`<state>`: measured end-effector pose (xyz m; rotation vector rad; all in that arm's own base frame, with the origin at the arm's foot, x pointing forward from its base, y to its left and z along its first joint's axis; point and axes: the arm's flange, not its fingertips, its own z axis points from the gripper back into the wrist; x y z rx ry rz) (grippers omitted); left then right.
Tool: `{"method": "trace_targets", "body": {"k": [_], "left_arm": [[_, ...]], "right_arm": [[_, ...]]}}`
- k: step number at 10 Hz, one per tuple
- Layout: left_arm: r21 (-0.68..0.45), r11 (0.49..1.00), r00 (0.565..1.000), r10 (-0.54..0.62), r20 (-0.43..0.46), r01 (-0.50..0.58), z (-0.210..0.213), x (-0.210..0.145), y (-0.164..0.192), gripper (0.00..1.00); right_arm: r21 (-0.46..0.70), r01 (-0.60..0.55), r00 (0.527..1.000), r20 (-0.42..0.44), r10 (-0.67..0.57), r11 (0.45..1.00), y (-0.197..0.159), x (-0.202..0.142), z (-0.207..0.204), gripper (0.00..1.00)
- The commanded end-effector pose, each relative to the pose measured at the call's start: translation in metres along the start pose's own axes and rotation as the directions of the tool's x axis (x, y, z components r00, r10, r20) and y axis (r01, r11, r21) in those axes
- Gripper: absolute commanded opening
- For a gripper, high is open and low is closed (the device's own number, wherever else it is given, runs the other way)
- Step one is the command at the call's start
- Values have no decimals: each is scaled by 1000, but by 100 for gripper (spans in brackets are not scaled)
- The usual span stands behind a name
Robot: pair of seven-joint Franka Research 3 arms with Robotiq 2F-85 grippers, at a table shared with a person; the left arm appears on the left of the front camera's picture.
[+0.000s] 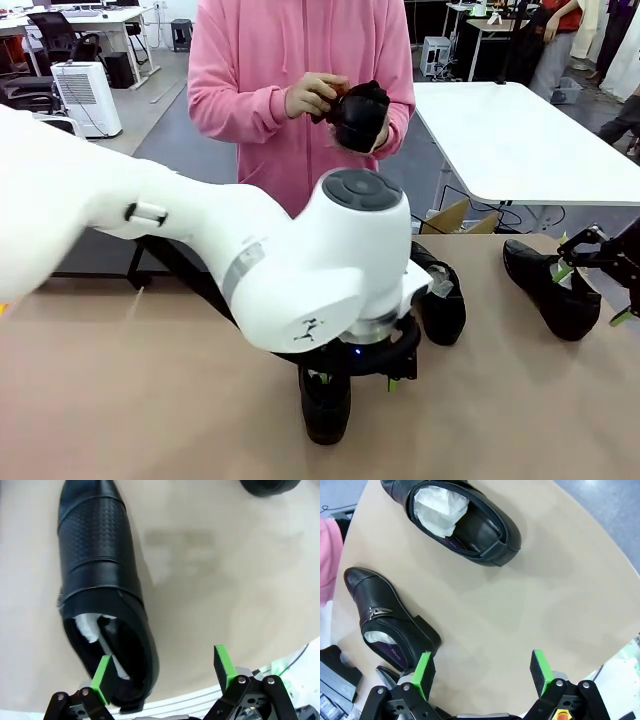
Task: Organize the shoes by placing them on the stand.
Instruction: Place the Shoe from the middle of the table onto the Shoes Stand.
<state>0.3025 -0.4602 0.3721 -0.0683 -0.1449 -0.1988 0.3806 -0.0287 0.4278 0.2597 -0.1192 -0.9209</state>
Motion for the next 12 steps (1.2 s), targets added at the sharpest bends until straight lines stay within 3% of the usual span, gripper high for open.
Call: {"method": "trace_targets", "body": {"k": [1, 3, 4, 12], "left_arm": [[42, 999, 999, 26, 22, -27, -20, 7, -16, 100], [66, 996, 997, 66, 27, -67, -30, 13, -13, 100], [72, 995, 997, 72, 33, -74, -30, 18, -10, 94], [68, 992, 994, 104, 27, -106, -33, 29, 5, 28]], "right_arm": [[4, -3, 1000, 6, 2, 1000, 1, -1, 0, 100], [4, -3, 1000, 6, 2, 1000, 1, -1, 0, 100], [4, -3, 1000, 6, 2, 1000, 1, -1, 0, 100], [4, -3, 1000, 6, 2, 1000, 1, -1, 0, 100]]}}
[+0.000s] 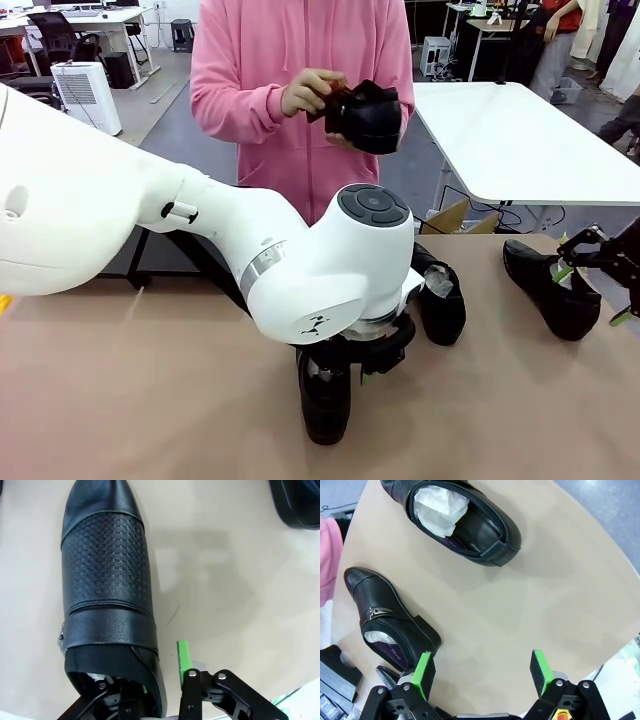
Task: Organize the shoes by placing them on the stand.
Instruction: Place the Shoe from the middle of the table onto the Shoes Stand.
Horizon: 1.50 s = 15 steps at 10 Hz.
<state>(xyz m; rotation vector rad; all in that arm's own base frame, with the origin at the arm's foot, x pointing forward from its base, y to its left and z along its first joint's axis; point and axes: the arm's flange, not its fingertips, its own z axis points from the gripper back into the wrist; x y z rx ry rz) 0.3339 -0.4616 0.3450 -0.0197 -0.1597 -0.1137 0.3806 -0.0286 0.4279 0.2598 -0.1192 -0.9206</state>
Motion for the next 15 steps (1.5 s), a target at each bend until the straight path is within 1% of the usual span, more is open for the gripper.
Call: {"method": "trace_targets", "body": {"k": [1, 3, 4, 6, 7, 8, 9, 11, 12, 13, 15], "left_arm": [[19, 1000, 1000, 25, 2, -25, -3, 1, 4, 19], [20, 999, 999, 33, 7, -33, -3, 3, 8, 2], [2, 999, 999, 38, -1, -38, -4, 5, 7, 0], [-10, 999, 999, 36, -7, -36, 0, 4, 13, 0], [-43, 999, 1000, 10, -24, -11, 1, 4, 12, 0], [-100, 995, 998, -19, -55, 13, 14, 4, 19, 0], [-106, 991, 995, -83, -61, 77, 37, 1, 38, 0], [-107, 991, 997, -81, -14, 79, 89, 3, 77, 0], [-126, 988, 996, -87, -2, 86, 107, 3, 104, 0], [-159, 984, 996, -81, 31, 85, 117, 6, 142, 0], [-193, 981, 991, 16, 132, 10, 131, 37, 230, 0]], "right_arm": [[4, -2, 1000, 6, 2, 1000, 1, -1, 0, 100], [4, -2, 1000, 6, 2, 1000, 1, -1, 0, 100], [4, -2, 1000, 6, 2, 1000, 1, -1, 0, 100], [4, -2, 1000, 6, 2, 1000, 1, -1, 0, 100], [4, -2, 1000, 6, 2, 1000, 1, -1, 0, 100], [4, -2, 1000, 6, 2, 1000, 1, -1, 0, 100], [4, -2, 1000, 6, 2, 1000, 1, -1, 0, 100], [4, -2, 1000, 6, 2, 1000, 1, -1, 0, 100], [4, -2, 1000, 6, 2, 1000, 1, -1, 0, 100], [4, -2, 1000, 6, 2, 1000, 1, -1, 0, 100], [4, -2, 1000, 6, 2, 1000, 1, -1, 0, 100]]}}
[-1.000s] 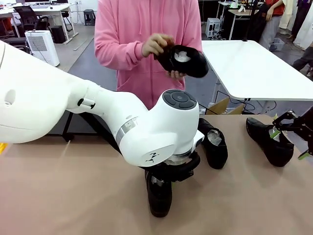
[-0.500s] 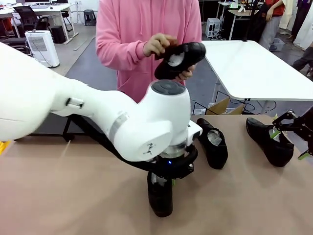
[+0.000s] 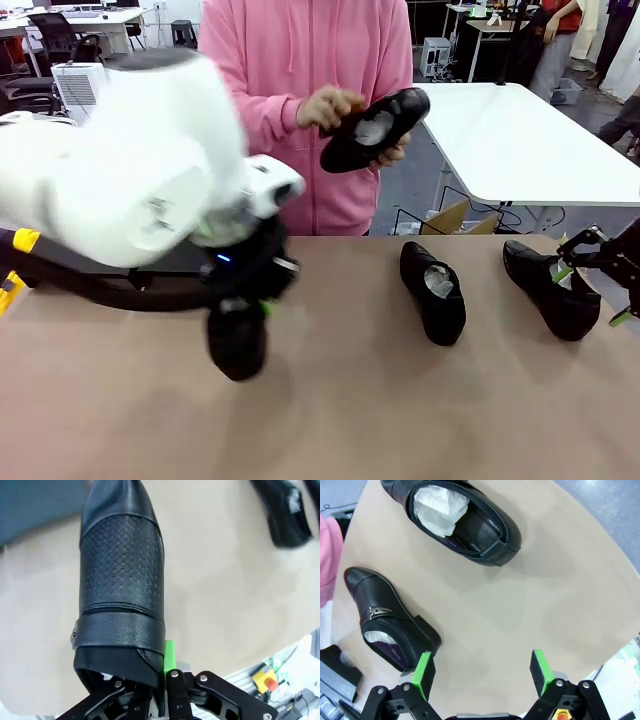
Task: Organize the shoes by placing them on the stand.
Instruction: Place the Shoe from the middle of the table onto the Shoes Stand.
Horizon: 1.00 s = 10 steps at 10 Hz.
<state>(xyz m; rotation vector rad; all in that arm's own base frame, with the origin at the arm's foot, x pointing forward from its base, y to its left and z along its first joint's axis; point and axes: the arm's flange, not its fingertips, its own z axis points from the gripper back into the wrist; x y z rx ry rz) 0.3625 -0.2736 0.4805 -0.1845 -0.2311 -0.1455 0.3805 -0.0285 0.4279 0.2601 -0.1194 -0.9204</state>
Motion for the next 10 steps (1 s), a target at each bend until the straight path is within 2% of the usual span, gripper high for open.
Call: {"method": "trace_targets", "body": {"k": [1, 3, 5, 8, 10], "left_arm": [[-33, 999, 995, 28, 101, -25, 10, 27, 84, 0], [-75, 997, 987, 12, 158, 0, 10, 63, 130, 0], [-52, 999, 966, 12, 260, 2, 2, 104, 152, 0], [-2, 1000, 946, -14, 325, 16, -15, 143, 171, 0], [59, 998, 932, -16, 363, -6, -27, 155, 185, 0]], "right_arm": [[4, -2, 1000, 6, 2, 1000, 1, -1, 0, 100], [4, -2, 1000, 6, 2, 1000, 1, -1, 0, 100], [4, -2, 1000, 6, 2, 1000, 1, -1, 0, 100], [4, -2, 1000, 6, 2, 1000, 1, -1, 0, 100], [4, -2, 1000, 6, 2, 1000, 1, -1, 0, 100]]}}
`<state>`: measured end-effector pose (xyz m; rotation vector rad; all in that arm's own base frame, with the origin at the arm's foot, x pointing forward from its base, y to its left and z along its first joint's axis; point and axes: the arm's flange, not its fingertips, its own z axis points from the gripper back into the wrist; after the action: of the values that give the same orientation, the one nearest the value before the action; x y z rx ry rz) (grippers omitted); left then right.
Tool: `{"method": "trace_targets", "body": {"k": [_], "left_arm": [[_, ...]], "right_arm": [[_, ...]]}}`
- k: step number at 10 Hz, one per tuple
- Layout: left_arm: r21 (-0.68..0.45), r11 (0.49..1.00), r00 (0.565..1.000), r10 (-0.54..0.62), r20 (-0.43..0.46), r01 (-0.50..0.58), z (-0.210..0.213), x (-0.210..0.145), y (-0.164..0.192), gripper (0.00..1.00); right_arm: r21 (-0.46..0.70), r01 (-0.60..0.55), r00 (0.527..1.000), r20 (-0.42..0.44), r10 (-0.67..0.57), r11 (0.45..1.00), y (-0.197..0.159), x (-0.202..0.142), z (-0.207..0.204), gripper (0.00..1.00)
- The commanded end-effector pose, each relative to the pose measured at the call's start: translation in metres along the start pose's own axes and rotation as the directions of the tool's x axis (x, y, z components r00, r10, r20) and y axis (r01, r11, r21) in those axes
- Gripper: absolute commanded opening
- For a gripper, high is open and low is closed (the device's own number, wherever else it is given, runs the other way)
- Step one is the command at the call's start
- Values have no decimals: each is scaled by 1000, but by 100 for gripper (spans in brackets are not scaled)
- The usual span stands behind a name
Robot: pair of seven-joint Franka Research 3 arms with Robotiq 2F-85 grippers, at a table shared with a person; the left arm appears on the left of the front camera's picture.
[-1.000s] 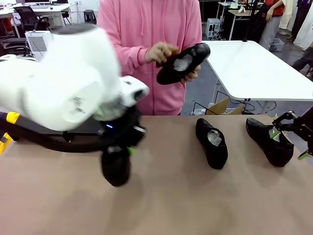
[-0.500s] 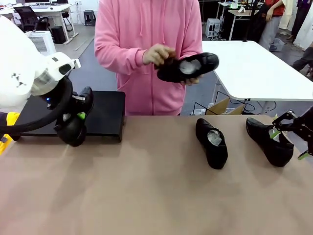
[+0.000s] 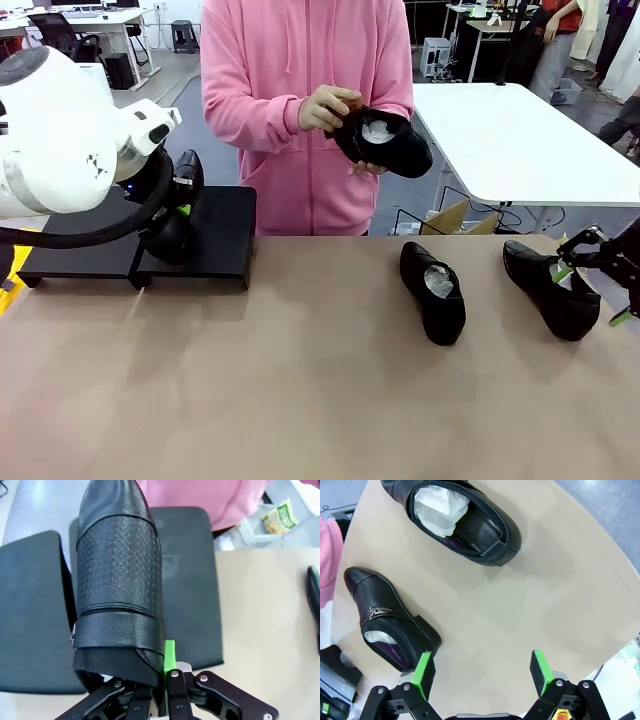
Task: Organize the shoes by placing them on the stand.
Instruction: Place the Shoe from the middle of the table onto the Shoes Stand.
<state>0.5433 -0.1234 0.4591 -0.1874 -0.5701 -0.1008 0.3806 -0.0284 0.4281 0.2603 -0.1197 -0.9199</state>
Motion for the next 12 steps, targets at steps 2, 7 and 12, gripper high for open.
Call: {"method": "trace_targets", "body": {"k": [2, 7, 12], "left_arm": [[79, 996, 997, -50, 51, 46, -8, 2, 5, 0], [172, 977, 988, -139, 68, 126, -22, -2, 2, 0], [195, 972, 989, -141, 46, 130, -34, -5, -5, 0]], "right_arm": [[4, -2, 1000, 6, 2, 1000, 1, -1, 0, 100], [4, -2, 1000, 6, 2, 1000, 1, -1, 0, 100], [4, -2, 1000, 6, 2, 1000, 1, -1, 0, 100]]}}
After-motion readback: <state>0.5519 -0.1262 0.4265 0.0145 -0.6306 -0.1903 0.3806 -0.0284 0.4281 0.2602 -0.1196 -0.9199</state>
